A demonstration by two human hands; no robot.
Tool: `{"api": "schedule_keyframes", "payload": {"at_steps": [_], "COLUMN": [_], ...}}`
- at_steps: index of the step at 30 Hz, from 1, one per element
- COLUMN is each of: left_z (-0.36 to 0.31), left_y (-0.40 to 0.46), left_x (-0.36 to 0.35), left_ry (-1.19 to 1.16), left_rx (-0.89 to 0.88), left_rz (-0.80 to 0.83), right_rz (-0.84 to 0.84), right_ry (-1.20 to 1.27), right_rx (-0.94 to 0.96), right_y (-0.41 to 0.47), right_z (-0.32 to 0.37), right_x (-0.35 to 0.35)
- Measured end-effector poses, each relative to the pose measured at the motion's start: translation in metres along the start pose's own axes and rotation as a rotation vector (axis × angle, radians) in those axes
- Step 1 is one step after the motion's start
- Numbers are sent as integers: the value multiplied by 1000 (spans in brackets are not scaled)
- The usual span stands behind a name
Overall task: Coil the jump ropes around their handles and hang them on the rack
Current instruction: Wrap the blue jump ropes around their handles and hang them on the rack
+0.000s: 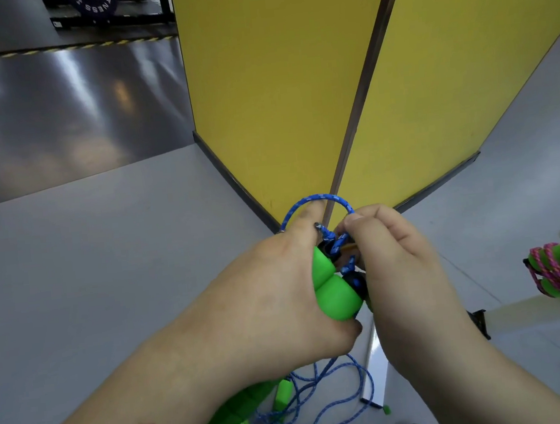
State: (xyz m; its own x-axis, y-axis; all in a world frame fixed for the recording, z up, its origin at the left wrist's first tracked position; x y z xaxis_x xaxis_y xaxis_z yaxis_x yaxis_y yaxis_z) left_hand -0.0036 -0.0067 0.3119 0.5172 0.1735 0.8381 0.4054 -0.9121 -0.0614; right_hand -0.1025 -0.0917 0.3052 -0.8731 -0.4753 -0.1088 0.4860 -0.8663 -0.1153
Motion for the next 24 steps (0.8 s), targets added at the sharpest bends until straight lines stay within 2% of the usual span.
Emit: {"api": "schedule_keyframes", "payload": {"at_steps": [2, 5, 7, 9, 14, 19, 24], "left_z": [0, 1, 4, 3, 0, -3, -1], "left_y": [0, -1, 1, 2, 1, -3, -3], "left_x": [2, 2, 4, 5, 4, 3, 3], "left_ry": [34, 80, 76, 16, -22, -8, -27], "left_rx": [-52, -3, -8, -20, -50, -77, -63], "left_rz": [-70, 46, 45, 45, 40, 57, 59], "right_rz": [-25, -82, -15, 135, 325, 428, 440], "right_ry": [18, -90, -256, -432, -622, -519, -461], "right_rx": [-12, 153, 380, 520, 521, 436, 398], "right_y": [3, 0, -7, -13, -9, -9, -10], "right_z": [-1, 7, 21, 25, 9, 5, 7], "right_x": [4, 10, 4, -7, -14, -16, -20]}}
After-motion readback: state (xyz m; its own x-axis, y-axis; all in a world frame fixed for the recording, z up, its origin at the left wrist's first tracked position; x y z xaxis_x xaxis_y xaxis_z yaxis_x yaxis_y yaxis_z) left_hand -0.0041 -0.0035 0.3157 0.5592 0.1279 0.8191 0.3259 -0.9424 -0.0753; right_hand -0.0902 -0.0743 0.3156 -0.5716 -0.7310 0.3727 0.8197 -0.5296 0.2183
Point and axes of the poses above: each hand's wrist, its own y-axis towards the middle knuckle, its own x-axis out of the back of the hand, z = x × y, the point moved 6 cm from there along y, towards the middle knuckle, and after that the axes turned 6 degrees about y, right-handed, at the moved point
